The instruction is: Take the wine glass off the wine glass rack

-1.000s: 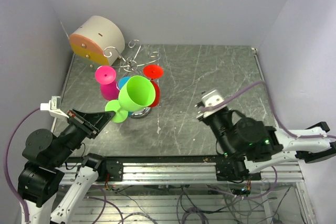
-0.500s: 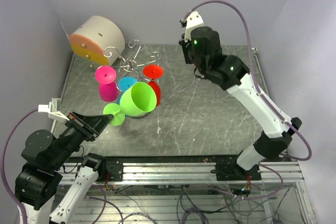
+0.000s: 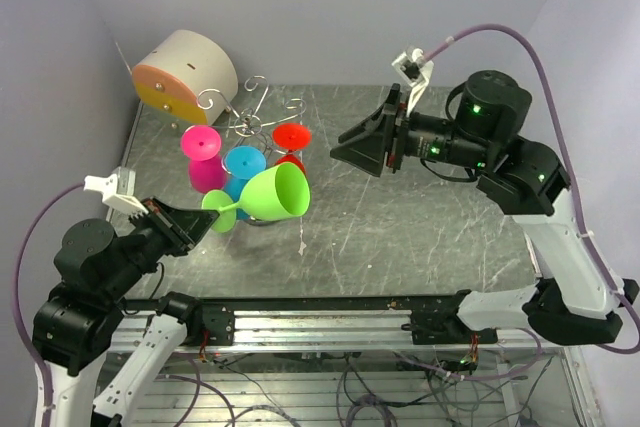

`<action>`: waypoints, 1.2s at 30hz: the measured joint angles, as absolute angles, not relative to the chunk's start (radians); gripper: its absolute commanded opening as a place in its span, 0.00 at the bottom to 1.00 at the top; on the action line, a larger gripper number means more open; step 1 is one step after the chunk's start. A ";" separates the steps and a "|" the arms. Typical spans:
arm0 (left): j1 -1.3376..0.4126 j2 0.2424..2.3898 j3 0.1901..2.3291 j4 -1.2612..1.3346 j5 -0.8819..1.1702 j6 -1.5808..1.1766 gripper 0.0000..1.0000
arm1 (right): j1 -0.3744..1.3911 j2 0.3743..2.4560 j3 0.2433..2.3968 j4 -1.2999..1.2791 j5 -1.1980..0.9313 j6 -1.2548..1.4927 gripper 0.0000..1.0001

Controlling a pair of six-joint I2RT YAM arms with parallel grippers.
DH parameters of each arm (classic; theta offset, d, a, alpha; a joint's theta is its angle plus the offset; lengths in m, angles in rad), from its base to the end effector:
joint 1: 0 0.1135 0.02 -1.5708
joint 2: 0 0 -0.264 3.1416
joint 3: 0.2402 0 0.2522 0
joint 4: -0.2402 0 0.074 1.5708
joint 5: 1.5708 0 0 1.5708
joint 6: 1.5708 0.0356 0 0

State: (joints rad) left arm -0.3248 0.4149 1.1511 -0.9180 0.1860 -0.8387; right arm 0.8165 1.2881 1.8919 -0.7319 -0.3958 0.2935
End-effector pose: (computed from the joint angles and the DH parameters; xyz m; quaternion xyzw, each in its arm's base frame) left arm 0.0233 -0.0148 0.4092 -0.1369 0.7550 -0.4098 0.4932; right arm 0.1406 0.1697 0.5418 -0.3158 0.6777 0.4667 0.4725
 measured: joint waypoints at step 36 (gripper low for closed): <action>-0.324 0.541 1.247 -0.883 0.206 -0.762 0.37 | 0.918 1.425 1.860 -0.703 -0.396 0.323 0.00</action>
State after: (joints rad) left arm -0.3244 0.5407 1.2472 -0.8833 0.2062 -0.7624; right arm 0.9184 1.4246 1.8599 -0.7029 -0.3962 0.3225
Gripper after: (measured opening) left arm 0.199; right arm 0.015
